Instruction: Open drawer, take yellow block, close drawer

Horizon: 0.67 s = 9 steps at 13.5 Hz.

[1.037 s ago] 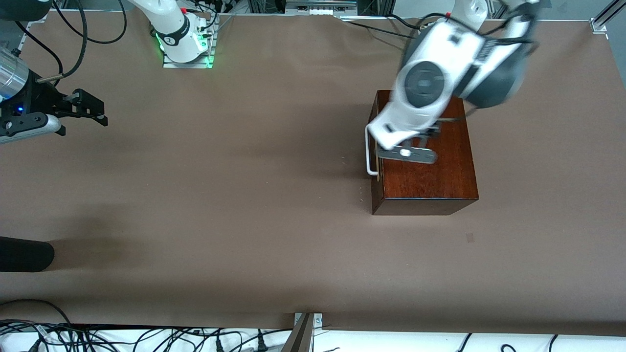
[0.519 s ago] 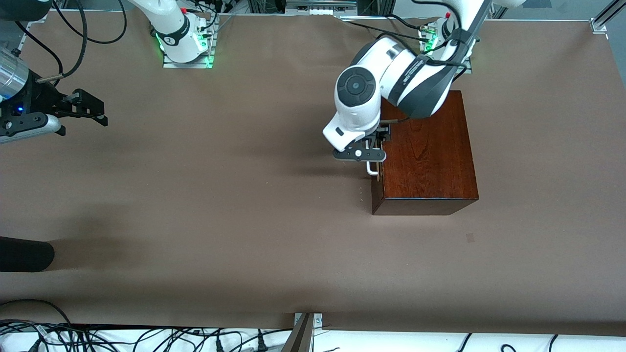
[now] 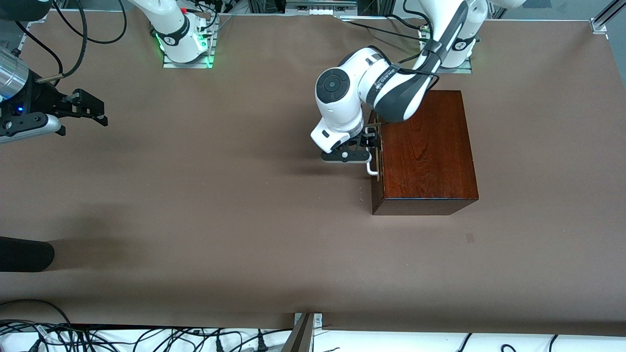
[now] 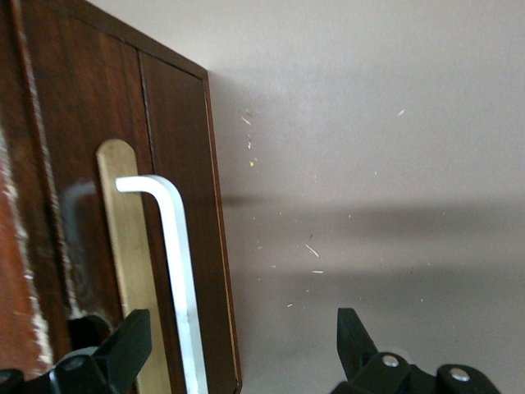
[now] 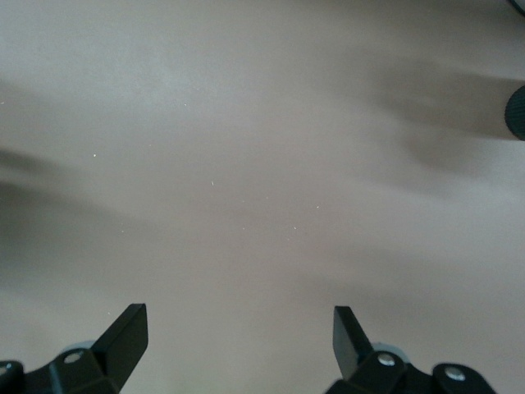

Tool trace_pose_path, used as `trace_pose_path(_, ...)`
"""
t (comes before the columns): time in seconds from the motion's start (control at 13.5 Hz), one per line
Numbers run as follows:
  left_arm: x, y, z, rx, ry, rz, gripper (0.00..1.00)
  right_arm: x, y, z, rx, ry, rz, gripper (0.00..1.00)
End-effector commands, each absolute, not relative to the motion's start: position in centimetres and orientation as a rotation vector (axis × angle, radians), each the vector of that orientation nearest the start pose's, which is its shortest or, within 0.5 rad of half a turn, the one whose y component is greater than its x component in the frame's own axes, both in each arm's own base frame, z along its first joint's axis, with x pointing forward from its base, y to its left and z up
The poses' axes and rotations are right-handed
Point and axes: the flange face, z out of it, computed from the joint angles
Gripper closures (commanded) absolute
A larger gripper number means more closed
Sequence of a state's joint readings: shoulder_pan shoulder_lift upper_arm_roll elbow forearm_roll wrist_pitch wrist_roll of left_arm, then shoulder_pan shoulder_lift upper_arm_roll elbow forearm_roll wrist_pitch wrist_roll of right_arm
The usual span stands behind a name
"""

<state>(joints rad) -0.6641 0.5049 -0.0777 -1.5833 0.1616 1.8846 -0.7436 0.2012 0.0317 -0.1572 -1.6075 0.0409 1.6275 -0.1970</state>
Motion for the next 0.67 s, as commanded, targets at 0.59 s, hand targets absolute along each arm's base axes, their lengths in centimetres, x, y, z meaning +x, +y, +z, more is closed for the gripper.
trace_pose_path(0.59,48.6,-42.6,28.6,-2.892,0.143,0.03,0.0,56.7,2.7,59.8,-3.067,-0.36,0.021,0.0)
